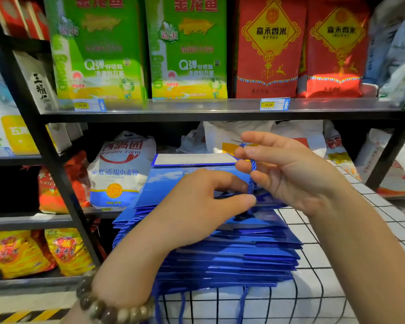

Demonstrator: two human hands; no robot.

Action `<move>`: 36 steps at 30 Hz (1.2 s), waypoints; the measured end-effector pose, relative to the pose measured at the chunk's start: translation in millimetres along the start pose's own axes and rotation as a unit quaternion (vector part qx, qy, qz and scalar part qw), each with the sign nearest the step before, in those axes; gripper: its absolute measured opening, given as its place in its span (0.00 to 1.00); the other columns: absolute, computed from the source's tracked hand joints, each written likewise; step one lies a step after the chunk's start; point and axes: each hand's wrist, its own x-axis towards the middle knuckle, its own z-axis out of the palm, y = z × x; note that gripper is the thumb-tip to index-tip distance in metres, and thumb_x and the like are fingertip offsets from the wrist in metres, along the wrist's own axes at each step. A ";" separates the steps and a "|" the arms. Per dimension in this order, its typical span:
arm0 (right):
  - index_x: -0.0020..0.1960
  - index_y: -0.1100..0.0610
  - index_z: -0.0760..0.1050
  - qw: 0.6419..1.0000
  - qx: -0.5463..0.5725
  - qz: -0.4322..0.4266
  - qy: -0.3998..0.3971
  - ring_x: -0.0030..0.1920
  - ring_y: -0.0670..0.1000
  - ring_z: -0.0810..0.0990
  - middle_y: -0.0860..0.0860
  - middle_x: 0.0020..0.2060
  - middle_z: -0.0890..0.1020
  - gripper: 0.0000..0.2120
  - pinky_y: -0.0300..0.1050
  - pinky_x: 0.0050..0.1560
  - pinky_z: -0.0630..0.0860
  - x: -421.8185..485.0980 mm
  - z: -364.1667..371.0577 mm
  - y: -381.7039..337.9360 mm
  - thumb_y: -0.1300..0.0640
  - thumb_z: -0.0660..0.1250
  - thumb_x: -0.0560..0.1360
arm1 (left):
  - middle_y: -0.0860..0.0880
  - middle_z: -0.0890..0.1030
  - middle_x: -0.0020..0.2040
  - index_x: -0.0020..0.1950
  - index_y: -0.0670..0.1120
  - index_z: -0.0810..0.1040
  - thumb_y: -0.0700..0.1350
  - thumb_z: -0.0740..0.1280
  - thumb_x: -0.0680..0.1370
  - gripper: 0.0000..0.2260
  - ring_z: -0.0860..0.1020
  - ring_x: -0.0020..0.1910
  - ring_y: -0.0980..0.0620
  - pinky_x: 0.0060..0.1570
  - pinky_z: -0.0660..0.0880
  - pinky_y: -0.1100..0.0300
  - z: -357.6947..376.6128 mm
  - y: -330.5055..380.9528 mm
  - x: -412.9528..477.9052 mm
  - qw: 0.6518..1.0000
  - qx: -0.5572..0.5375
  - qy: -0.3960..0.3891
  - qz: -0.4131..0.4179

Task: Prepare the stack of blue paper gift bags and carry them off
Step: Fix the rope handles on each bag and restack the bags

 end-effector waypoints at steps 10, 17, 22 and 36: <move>0.39 0.55 0.75 0.963 -0.239 -0.059 0.114 0.25 0.47 0.74 0.49 0.29 0.73 0.09 0.35 0.21 0.67 5.0 -13.6 9.8 0.51 0.64 0.75 | 0.51 0.77 0.27 0.35 0.40 0.79 0.45 0.68 0.75 0.11 0.74 0.23 0.58 0.24 0.65 0.71 -12.4 -0.7 15.5 0.990 -0.094 0.086 -0.055; 0.41 0.50 0.81 0.832 -0.549 -0.022 -0.076 0.24 0.39 0.69 0.41 0.20 0.72 0.11 0.30 0.27 0.62 4.6 2.2 24.1 0.44 0.72 0.65 | 0.50 0.77 0.24 0.36 0.38 0.78 0.43 0.69 0.74 0.10 0.78 0.22 0.56 0.24 0.73 0.66 -33.0 6.8 27.9 0.986 -0.100 0.118 -0.067; 0.35 0.52 0.79 0.834 -0.543 -0.057 -0.083 0.23 0.41 0.70 0.43 0.19 0.73 0.06 0.30 0.26 0.64 9.1 12.3 26.9 0.52 0.71 0.70 | 0.51 0.76 0.23 0.34 0.43 0.78 0.42 0.69 0.75 0.09 0.76 0.21 0.57 0.22 0.70 0.69 -43.4 11.3 30.4 0.983 -0.117 0.124 -0.071; 0.40 0.62 0.73 0.971 -0.234 -0.038 -0.003 0.23 0.47 0.78 0.51 0.22 0.79 0.06 0.36 0.24 0.76 37.8 33.9 29.3 0.62 0.65 0.75 | 0.51 0.83 0.34 0.39 0.48 0.84 0.45 0.73 0.70 0.02 0.76 0.31 0.60 0.37 0.68 0.63 -64.7 -26.0 -0.8 0.990 -0.011 -0.011 -0.142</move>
